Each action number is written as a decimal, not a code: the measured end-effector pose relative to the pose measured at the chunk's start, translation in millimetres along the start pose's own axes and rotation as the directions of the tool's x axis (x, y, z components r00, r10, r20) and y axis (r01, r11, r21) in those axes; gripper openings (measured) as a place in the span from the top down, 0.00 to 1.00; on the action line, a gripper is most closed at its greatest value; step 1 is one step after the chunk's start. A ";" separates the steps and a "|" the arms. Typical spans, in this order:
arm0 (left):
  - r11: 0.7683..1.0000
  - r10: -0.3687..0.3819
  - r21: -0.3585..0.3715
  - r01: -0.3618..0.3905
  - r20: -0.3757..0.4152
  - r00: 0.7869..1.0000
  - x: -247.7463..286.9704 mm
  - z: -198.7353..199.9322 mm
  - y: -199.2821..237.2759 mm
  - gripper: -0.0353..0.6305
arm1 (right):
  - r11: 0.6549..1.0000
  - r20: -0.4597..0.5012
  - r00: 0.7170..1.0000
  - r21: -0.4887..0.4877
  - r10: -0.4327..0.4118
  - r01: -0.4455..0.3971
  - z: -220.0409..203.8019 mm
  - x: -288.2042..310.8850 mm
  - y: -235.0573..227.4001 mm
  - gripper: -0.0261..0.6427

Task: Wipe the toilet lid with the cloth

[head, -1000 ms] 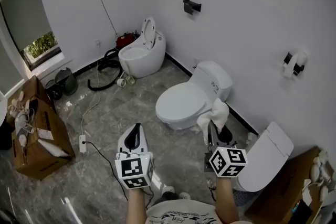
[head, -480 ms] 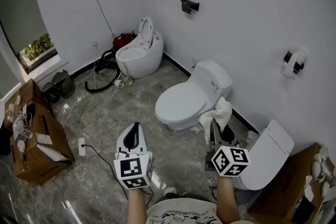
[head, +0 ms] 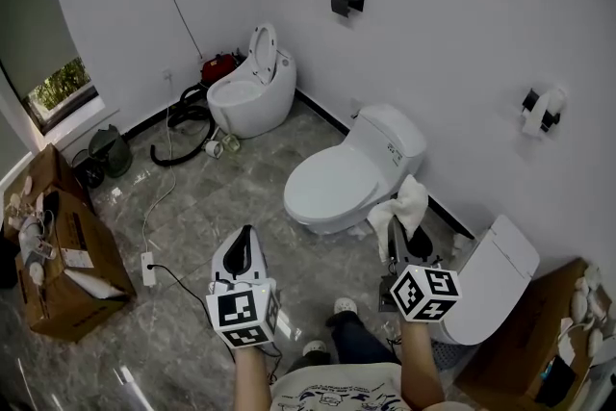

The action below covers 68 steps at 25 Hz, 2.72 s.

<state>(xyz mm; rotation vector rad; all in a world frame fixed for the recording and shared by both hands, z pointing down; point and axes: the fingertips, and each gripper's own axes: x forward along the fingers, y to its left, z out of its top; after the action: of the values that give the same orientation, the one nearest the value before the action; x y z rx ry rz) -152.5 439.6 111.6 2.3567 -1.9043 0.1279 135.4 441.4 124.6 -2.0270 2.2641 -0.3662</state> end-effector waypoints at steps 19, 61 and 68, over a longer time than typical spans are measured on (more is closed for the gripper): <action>0.995 0.097 0.007 -0.097 -0.028 0.995 153.2 0.3 3.5 0.93 | 0.994 -0.051 0.993 0.003 0.105 -0.105 2.1 173.4 -43.3 0.80; 0.986 0.162 -0.012 -0.169 -0.211 0.964 468.8 -17.6 43.3 0.93 | 0.995 -0.222 0.969 0.027 0.105 -0.101 -10.9 499.3 -137.1 0.80; 0.991 0.114 -0.031 -0.128 -0.286 0.952 513.1 -53.9 74.7 0.93 | 0.998 -0.299 0.953 -0.005 0.051 -0.055 -49.1 536.2 -132.5 0.80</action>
<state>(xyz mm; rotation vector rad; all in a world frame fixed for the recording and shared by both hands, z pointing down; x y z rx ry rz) -117.5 -65.4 235.9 2.0586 -1.8853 0.4014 188.1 -94.9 255.5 -2.0314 2.4885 -0.6992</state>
